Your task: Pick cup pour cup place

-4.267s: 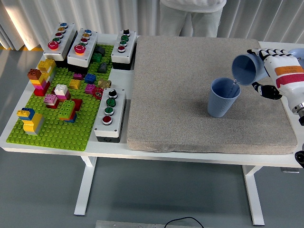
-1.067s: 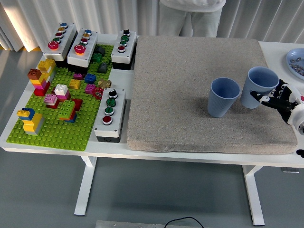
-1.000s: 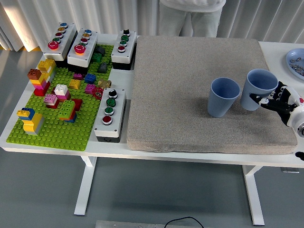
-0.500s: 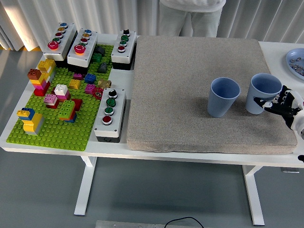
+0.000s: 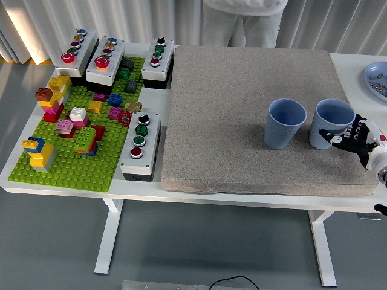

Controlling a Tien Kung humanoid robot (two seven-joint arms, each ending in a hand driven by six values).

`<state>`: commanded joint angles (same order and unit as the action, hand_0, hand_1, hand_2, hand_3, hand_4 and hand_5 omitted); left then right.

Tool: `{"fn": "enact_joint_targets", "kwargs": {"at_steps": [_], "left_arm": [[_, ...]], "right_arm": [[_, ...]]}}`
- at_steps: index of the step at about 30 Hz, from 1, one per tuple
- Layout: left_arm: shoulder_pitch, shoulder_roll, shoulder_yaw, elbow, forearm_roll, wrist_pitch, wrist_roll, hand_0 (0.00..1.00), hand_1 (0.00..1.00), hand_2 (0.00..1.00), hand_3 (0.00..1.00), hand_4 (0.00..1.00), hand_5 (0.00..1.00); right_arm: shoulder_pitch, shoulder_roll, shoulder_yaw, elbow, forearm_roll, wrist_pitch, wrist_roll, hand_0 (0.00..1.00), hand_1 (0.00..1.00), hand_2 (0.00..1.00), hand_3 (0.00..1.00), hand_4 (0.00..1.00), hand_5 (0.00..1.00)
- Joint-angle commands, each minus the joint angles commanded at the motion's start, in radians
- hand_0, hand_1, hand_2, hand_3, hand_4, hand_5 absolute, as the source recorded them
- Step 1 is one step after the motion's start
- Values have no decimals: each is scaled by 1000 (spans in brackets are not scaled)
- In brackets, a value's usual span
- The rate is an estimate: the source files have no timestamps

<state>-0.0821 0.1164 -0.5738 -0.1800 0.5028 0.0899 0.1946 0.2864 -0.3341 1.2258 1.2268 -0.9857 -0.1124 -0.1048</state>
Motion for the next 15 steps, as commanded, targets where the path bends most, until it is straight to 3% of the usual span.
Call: {"fn": "enact_joint_targets", "kwargs": {"at_steps": [6,7,12,13,15], "left_arm": [[-1,0,0,0,-1,0,-1,722,770,823,661,506,943],[0,0,1,0,-2,0,-1,722,770,823,661,507,943],[0,0,2,0,-3,0,-2,722,770,823,661,507,943],[-1,1,1,0,-2,-1,-2,722,770,823,661,506,943],[-1,1,1,0,-2,0,-2,722,770,823,661,506,943]], "right_arm": [[2,-3,6,6,-1,12,-8,787,656,526,544,580,2],[2,-4,9,9,0,30,-13,803,702,615,632,582,2],[1,-8,15,16,-9,78,-22,803,702,615,632,582,2],[1,-8,17,17,-14,89,-23,835,772,755,778,661,45],[2,-10,20,18,-15,99,-25,835,772,755,778,661,45]]}}
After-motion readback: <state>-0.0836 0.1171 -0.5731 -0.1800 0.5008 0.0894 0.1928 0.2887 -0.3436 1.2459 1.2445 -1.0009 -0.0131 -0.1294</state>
